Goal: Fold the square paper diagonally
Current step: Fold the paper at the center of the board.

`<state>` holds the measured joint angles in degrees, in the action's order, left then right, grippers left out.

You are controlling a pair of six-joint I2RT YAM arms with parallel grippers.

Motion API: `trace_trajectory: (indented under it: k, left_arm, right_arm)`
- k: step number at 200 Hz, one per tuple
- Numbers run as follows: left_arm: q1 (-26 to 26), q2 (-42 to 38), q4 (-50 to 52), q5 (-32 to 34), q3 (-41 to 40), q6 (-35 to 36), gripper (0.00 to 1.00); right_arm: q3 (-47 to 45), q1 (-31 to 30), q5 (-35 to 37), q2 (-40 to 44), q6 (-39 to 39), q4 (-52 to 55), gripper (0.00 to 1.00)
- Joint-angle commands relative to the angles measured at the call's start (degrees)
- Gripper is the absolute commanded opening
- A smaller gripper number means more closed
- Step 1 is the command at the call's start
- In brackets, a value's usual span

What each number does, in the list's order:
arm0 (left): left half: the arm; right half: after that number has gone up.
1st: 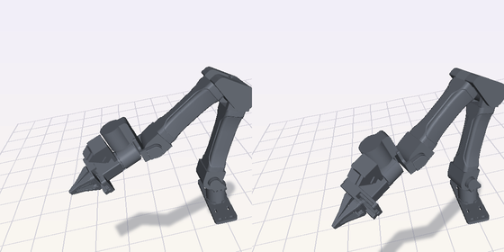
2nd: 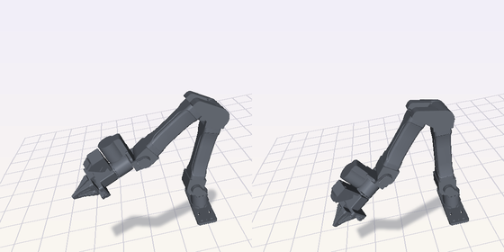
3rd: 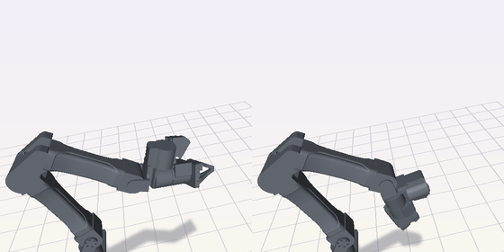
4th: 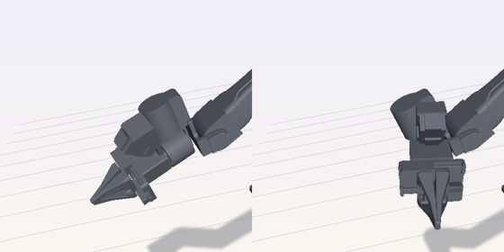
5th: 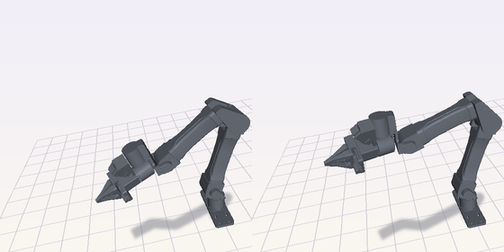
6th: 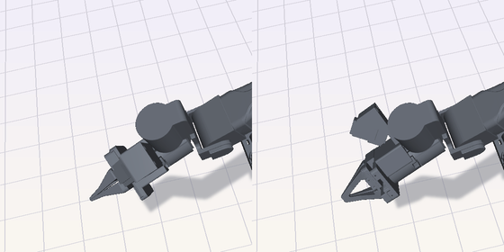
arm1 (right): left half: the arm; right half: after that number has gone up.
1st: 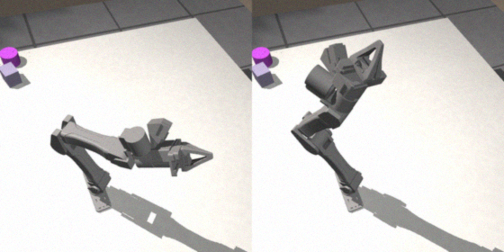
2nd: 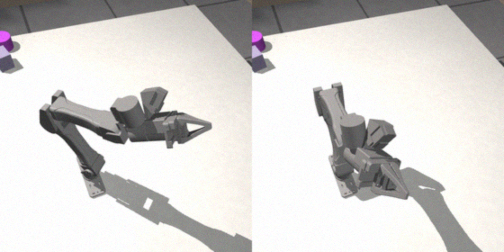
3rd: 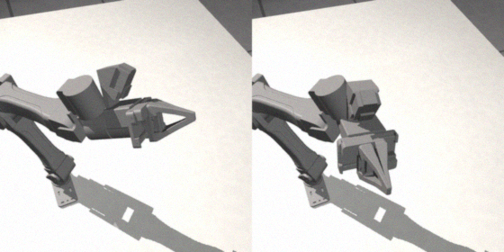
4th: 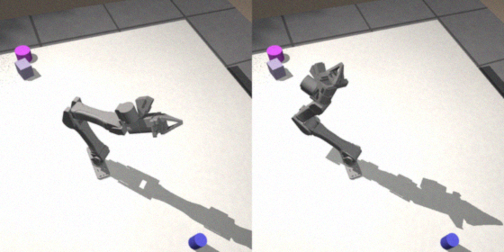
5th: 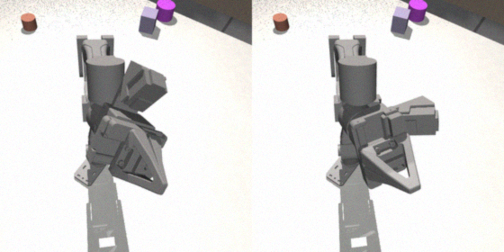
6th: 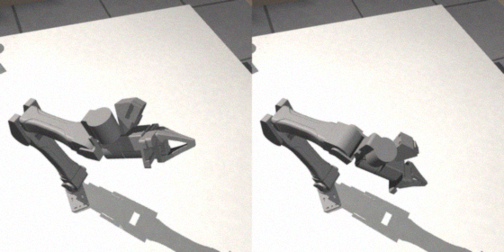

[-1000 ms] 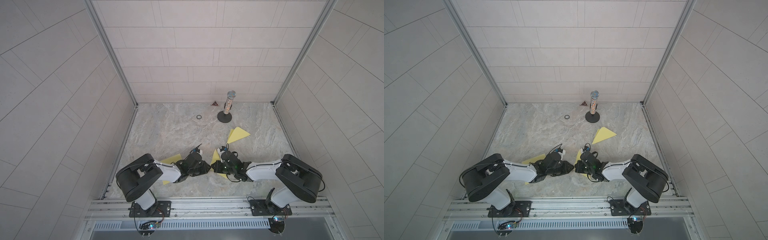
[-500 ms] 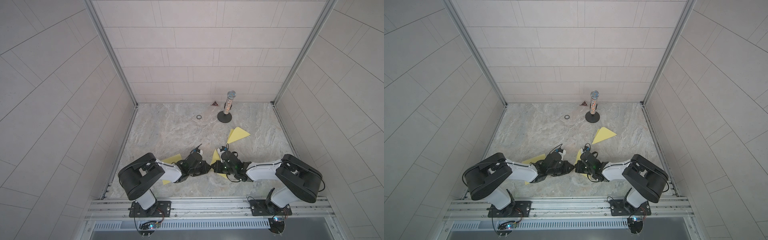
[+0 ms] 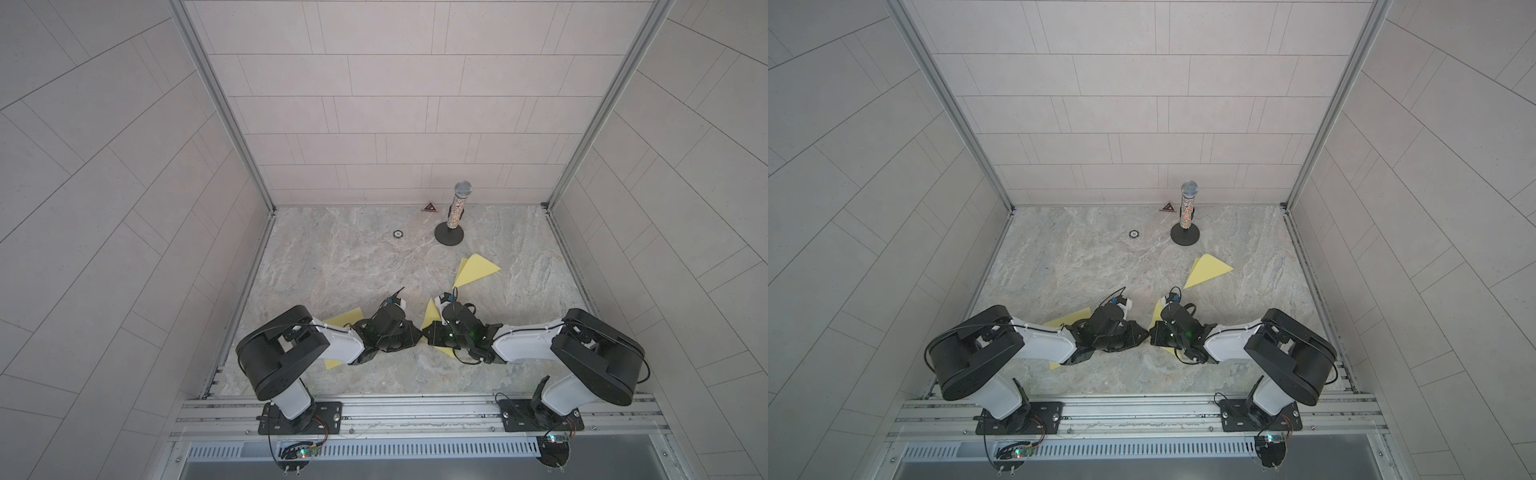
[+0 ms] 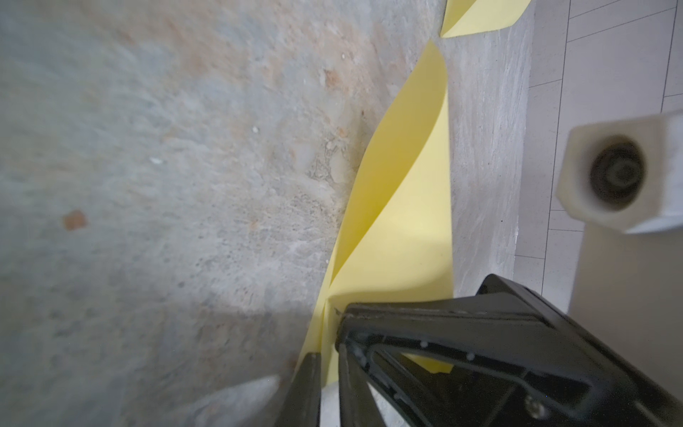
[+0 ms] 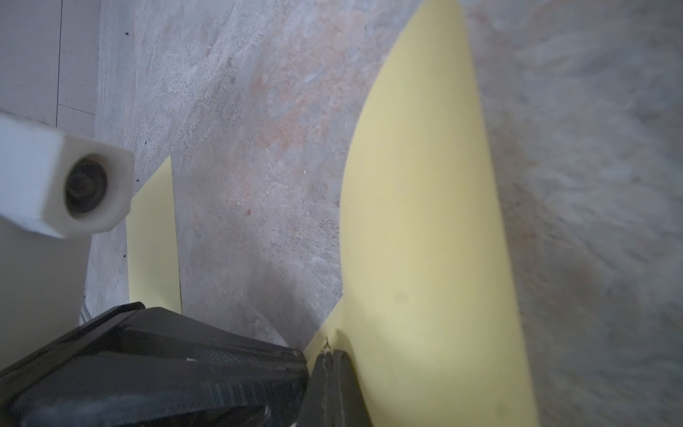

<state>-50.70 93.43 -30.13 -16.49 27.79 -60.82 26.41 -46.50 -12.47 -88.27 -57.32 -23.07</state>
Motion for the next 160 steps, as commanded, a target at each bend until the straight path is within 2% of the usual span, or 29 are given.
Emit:
trace_trajectory:
  k: [1, 160]
  left_arm:
    - [-0.3, 0.3, 1.4, 0.6, 1.3, 0.8, 0.14]
    - [-0.3, 2.3, 8.5, 4.5, 0.8, 3.2, 0.02]
  right_arm:
    - [-1.8, 0.0, 1.9, -1.2, -0.3, 5.0, 0.0]
    - [0.5, 0.0, 1.2, 0.9, 0.7, 6.6, 0.0]
